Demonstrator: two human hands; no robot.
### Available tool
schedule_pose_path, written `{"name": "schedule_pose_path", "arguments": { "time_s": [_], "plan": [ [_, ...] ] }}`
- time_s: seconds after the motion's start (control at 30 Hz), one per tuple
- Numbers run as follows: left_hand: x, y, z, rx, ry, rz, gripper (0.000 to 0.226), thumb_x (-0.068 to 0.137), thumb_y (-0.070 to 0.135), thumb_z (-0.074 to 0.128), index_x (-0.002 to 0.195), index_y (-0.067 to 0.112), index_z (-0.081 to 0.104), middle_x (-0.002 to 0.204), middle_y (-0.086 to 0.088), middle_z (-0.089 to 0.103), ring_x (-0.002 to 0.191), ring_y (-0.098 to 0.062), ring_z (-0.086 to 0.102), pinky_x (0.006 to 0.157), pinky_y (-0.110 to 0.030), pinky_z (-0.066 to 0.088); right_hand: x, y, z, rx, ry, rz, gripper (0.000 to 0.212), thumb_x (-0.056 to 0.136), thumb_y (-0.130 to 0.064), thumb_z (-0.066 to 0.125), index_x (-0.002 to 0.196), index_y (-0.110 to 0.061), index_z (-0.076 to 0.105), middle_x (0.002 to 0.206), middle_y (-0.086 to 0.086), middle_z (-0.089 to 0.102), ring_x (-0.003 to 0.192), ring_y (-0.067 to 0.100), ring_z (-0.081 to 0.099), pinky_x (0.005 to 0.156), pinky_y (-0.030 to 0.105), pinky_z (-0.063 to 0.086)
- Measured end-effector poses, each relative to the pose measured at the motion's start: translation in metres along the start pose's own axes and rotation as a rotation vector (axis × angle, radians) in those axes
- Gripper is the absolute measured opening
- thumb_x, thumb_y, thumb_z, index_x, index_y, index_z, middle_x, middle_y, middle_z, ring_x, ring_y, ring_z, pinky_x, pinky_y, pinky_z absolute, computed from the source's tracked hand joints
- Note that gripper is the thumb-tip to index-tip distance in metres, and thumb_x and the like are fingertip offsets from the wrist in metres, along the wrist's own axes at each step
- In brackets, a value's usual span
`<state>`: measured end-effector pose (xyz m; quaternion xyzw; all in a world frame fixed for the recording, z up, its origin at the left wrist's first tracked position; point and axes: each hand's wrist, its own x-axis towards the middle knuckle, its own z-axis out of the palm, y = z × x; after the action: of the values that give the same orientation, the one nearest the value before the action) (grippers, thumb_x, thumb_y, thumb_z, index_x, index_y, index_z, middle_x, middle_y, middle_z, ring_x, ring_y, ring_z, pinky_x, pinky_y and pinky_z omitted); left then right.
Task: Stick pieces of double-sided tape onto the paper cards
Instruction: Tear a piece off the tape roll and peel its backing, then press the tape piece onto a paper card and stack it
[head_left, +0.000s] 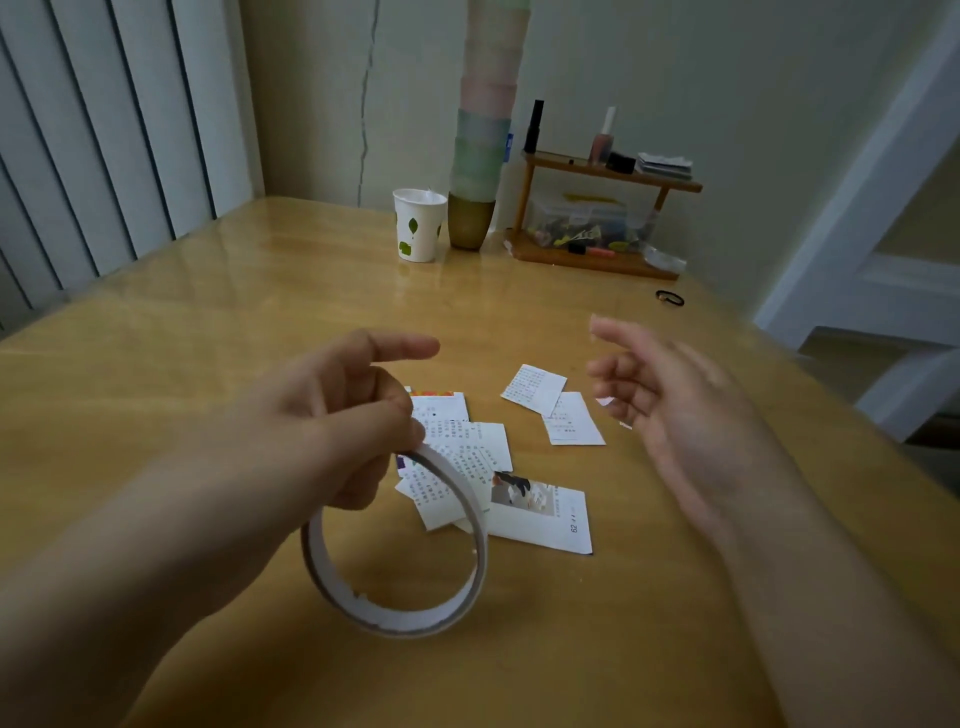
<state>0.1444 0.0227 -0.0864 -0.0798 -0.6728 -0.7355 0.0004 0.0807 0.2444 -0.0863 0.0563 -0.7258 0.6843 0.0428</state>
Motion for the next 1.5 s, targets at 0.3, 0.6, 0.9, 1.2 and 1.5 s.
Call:
{"name": "schedule_pose_path", "arguments": {
  "time_s": [0.3,0.6,0.9,1.2,1.5],
  "plan": [
    [0.004,0.001,-0.003,-0.038,0.211,-0.03,0.028,0.079,-0.004,0.062,0.1,0.014,0.067,0.057,-0.005,0.047,0.044,-0.01,0.033,0.04,-0.018,0.031,0.008,0.027,0.0,-0.833,0.04,-0.025,0.08,0.087,-0.03,0.066,0.15,-0.033,0.016,0.106,-0.013,0.059,0.094,0.002,0.05,0.065,0.007,0.033],
    [0.001,0.006,-0.001,-0.1,0.27,0.035,0.014,0.091,0.006,0.052,0.101,0.011,0.062,0.047,-0.001,0.046,0.039,-0.013,0.038,0.04,-0.023,0.031,0.027,0.013,0.034,-1.206,-0.22,-0.207,0.086,0.091,-0.029,0.059,0.149,-0.039,-0.004,0.121,-0.003,0.061,0.104,0.02,0.058,0.086,0.031,0.048],
    [0.001,0.002,-0.002,-0.008,0.241,0.062,0.021,0.093,0.008,0.05,0.087,0.017,0.068,0.057,-0.007,0.043,0.04,-0.01,0.03,0.038,-0.02,0.029,0.058,0.017,0.054,-1.574,-0.227,-0.346,0.08,0.091,-0.013,0.047,0.149,-0.035,-0.002,0.069,0.001,0.053,0.067,0.023,0.057,0.053,0.031,0.044],
    [-0.006,-0.001,0.005,0.641,0.128,0.211,0.015,0.087,0.029,0.06,0.084,0.043,0.064,0.07,0.012,0.035,0.06,0.009,0.044,0.053,-0.008,0.035,0.013,-0.022,0.029,-0.486,0.026,0.043,0.088,0.08,-0.006,0.068,0.147,-0.039,0.021,0.08,0.001,0.073,0.076,0.014,0.068,0.068,0.026,0.054],
    [-0.014,-0.013,0.015,1.01,-0.249,0.383,0.014,0.085,0.04,0.059,0.082,0.053,0.056,0.09,0.023,0.034,0.086,0.008,0.041,0.063,-0.011,0.035,-0.087,-0.012,-0.009,-0.581,-0.131,0.194,0.091,0.077,-0.003,0.072,0.139,-0.05,0.026,0.073,0.003,0.07,0.059,0.007,0.06,0.058,0.015,0.049]
  ]
}}
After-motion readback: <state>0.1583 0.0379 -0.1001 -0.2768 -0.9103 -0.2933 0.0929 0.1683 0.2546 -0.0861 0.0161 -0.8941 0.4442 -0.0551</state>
